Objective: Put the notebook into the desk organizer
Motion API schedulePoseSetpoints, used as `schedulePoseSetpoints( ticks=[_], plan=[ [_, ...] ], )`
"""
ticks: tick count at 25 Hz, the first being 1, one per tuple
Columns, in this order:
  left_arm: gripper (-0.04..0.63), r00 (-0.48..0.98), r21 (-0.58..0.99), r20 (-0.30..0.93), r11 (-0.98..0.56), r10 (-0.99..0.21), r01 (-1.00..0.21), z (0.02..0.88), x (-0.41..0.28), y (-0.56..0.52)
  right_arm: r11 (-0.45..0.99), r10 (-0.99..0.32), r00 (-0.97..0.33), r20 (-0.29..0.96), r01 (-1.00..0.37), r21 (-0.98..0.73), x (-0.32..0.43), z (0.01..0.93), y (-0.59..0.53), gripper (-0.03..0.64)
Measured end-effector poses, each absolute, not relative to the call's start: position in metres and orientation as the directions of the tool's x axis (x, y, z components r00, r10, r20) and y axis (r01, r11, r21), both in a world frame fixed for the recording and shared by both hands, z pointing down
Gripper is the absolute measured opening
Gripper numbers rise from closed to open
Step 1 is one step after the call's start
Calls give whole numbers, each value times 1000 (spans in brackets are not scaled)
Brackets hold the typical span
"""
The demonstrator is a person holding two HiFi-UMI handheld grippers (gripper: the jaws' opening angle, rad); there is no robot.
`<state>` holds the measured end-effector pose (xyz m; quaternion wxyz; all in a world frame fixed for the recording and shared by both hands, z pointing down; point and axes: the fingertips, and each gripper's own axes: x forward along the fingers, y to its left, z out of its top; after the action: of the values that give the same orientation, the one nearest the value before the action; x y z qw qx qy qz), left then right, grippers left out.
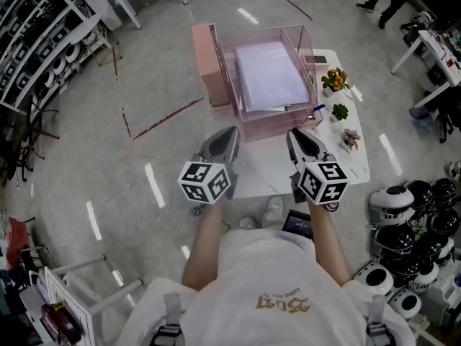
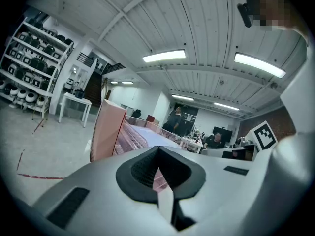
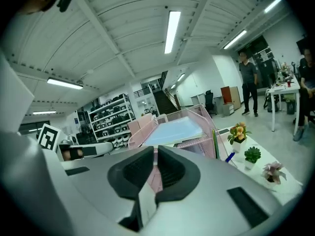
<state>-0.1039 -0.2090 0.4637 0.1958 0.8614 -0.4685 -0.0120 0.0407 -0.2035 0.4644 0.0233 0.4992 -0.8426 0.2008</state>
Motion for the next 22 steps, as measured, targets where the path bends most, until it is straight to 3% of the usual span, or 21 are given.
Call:
schedulePoseSetpoints(
  ticks=[1, 22],
  plan=[
    [15, 562, 347, 162, -486, -811, -802, 465, -103, -207, 422, -834, -502, 231, -848, -319, 42, 464, -199, 11],
    [15, 575, 316, 159, -510, -803, -800, 467, -95, -187, 378, -876, -434, 211, -889, -258, 59, 467, -168, 11]
  ],
)
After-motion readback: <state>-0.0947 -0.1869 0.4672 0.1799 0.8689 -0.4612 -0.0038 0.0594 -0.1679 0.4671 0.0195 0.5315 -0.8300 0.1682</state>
